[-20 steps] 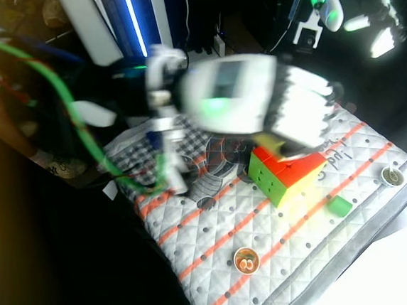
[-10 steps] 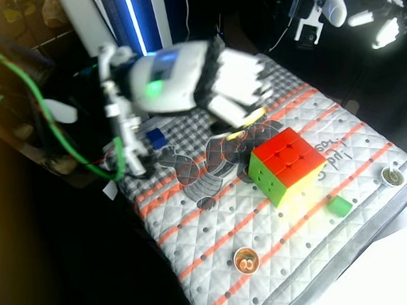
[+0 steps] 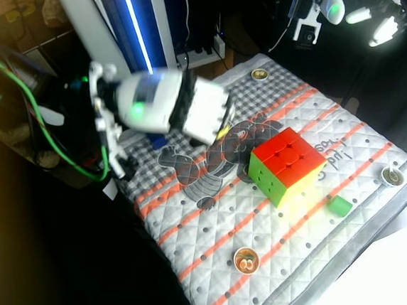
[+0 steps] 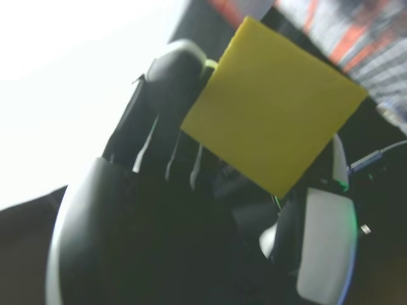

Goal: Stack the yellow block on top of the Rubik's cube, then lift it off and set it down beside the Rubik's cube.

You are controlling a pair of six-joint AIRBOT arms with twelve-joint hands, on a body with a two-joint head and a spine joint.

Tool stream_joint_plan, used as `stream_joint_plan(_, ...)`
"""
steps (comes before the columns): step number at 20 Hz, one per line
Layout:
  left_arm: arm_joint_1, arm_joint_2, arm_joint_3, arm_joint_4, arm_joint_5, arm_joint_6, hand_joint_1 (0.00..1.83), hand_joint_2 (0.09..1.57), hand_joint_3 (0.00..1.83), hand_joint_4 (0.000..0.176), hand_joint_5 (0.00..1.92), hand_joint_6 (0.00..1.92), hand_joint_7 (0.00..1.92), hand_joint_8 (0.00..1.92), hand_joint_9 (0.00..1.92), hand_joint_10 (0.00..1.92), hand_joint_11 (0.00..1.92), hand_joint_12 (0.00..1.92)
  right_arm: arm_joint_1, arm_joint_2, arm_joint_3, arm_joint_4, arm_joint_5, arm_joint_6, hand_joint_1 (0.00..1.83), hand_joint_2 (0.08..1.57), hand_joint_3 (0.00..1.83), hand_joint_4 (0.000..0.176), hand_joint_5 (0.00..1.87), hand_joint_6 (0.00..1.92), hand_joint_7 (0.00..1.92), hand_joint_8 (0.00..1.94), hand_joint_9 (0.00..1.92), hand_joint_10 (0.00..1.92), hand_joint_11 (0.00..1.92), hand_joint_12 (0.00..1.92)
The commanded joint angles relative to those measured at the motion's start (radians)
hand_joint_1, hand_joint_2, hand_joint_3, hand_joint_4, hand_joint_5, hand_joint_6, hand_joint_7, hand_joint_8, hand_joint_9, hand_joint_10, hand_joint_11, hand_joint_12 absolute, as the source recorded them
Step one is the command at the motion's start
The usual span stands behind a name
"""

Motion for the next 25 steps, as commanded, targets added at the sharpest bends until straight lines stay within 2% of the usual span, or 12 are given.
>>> stream_joint_plan(1,-0.008,-0.003,-0.002,0.034,0.13,-0.01,0.78,1.44,0.0,0.008,0.45,1.77,0.16,1.21,0.02,1.39,0.0,1.87,0.011,-0.009,0.001,-0.023,0.117,0.007,1.36,1.21,0.0,0.0,0.68,1.3,0.84,1.3,0.8,1.49,0.84,1.79)
stream_joint_plan(6,-0.008,-0.005,-0.003,0.034,0.134,-0.012,0.78,1.45,0.0,0.0,0.43,1.79,0.14,1.28,0.01,1.44,0.0,1.88,0.006,-0.077,0.029,-0.017,-0.001,0.007,1.26,1.18,0.0,0.0,0.72,1.27,0.96,1.18,0.9,1.3,0.81,1.64)
stream_joint_plan(10,-0.005,-0.005,-0.004,0.033,0.138,-0.014,0.76,1.45,0.0,0.0,0.42,1.8,0.14,1.37,0.02,1.51,0.0,1.92,0.002,-0.078,0.025,-0.015,-0.009,0.007,0.87,0.95,0.0,0.0,0.14,0.86,0.07,1.04,0.04,1.41,0.08,1.78)
stream_joint_plan(13,-0.001,-0.004,-0.004,0.032,0.142,-0.016,0.75,1.45,0.0,0.007,0.42,1.8,0.13,1.4,0.03,1.55,0.0,1.92,0.006,-0.073,0.022,-0.015,-0.001,0.007,0.76,0.86,0.0,0.0,0.0,0.56,0.0,0.4,0.0,0.67,0.0,1.53)
stream_joint_plan(14,0.0,-0.003,-0.005,0.032,0.144,-0.017,0.92,1.47,0.0,0.0,0.49,1.75,0.26,1.82,0.03,1.56,0.0,1.92,0.006,-0.069,0.018,-0.015,0.006,0.007,0.74,0.84,0.0,0.0,0.0,0.47,0.0,0.31,0.0,0.61,0.0,1.51)
stream_joint_plan(15,0.001,-0.002,-0.005,0.032,0.147,-0.02,0.79,1.45,0.01,0.0,0.44,1.79,0.12,1.52,0.01,1.52,0.0,1.92,0.006,-0.061,0.011,-0.015,0.025,0.007,0.7,0.83,0.0,0.0,0.0,0.4,0.0,0.27,0.0,0.49,0.0,1.35)
stream_joint_plan(19,0.003,0.001,-0.008,0.033,0.15,-0.022,0.76,1.46,0.0,0.0,0.41,1.82,0.19,1.18,0.1,1.32,0.0,1.83,0.005,-0.034,-0.022,-0.01,0.127,0.007,0.57,0.89,0.0,0.0,0.0,0.42,0.0,0.49,0.0,0.68,0.0,1.45)
stream_joint_plan(20,0.004,0.003,-0.009,0.039,0.152,-0.029,0.76,1.46,0.0,0.0,0.41,1.82,0.25,1.11,0.16,1.22,0.0,1.77,0.004,0.011,-0.035,-0.003,0.179,0.007,0.55,0.94,0.0,0.0,0.0,0.67,0.0,0.75,0.0,0.91,0.0,1.72)
stream_joint_plan(21,0.005,0.005,-0.008,0.052,0.152,-0.052,0.71,1.46,0.0,0.035,0.4,1.83,0.3,1.03,0.24,1.15,0.01,1.74,0.002,0.03,-0.044,0.004,0.228,0.007,0.54,0.99,0.02,0.0,0.0,0.97,0.0,0.95,0.0,1.01,0.0,1.72)
stream_joint_plan(22,0.005,0.013,-0.007,0.079,0.163,-0.089,0.69,1.42,0.0,0.0,0.19,1.26,0.31,0.96,0.27,1.11,0.05,1.7,0.002,0.055,-0.053,0.015,0.294,0.006,0.5,1.02,0.02,0.0,0.0,1.08,0.0,1.04,0.0,1.1,0.0,1.75)
stream_joint_plan(24,0.002,0.027,-0.011,0.11,0.186,-0.103,0.72,1.41,0.0,0.0,0.1,0.74,0.31,0.93,0.4,1.06,0.28,1.5,0.002,0.082,-0.055,0.03,0.383,0.006,0.43,1.06,0.03,0.0,0.0,1.17,0.06,1.27,0.05,1.41,0.02,1.89)
stream_joint_plan(25,-0.012,0.038,-0.015,0.134,0.197,-0.103,0.7,1.39,0.0,0.005,0.09,0.67,0.33,0.94,0.46,1.03,0.37,1.48,0.002,0.096,-0.054,0.043,0.438,0.005,0.47,1.07,0.02,0.0,0.0,1.12,0.02,1.35,0.01,1.5,0.0,1.91)
